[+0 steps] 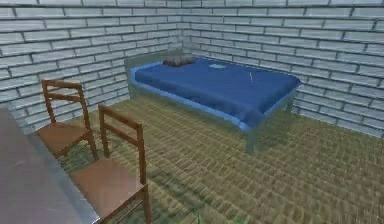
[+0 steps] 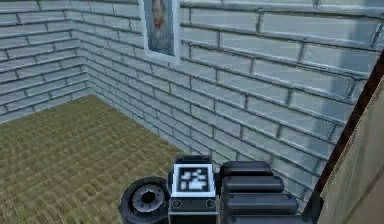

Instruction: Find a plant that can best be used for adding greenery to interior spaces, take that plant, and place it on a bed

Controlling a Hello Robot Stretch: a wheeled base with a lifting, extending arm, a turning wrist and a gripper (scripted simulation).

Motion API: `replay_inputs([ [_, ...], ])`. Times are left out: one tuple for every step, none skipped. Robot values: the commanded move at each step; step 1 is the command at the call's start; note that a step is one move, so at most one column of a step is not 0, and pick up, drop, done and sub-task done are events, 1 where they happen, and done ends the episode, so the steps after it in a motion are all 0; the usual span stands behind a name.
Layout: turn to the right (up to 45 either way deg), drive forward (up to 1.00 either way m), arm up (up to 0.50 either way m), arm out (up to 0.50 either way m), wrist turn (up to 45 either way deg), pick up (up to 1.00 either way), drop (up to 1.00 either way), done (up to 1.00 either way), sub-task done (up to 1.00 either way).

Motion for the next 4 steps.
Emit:
replay_inputs([
  [0.0, 1.00, 0.00, 0.00, 0.0, 0.00, 0.00, 0.00, 0.00],
  [-24.0, 0.00, 0.00, 0.00, 0.0, 0.00, 0.00, 0.00, 0.00],
  [0.0, 0.10, 0.00, 0.00, 0.0, 0.00, 0.00, 0.00, 0.00],
  [6.0, 0.00, 0.00, 0.00, 0.0, 0.00, 0.00, 0.00, 0.00],
])
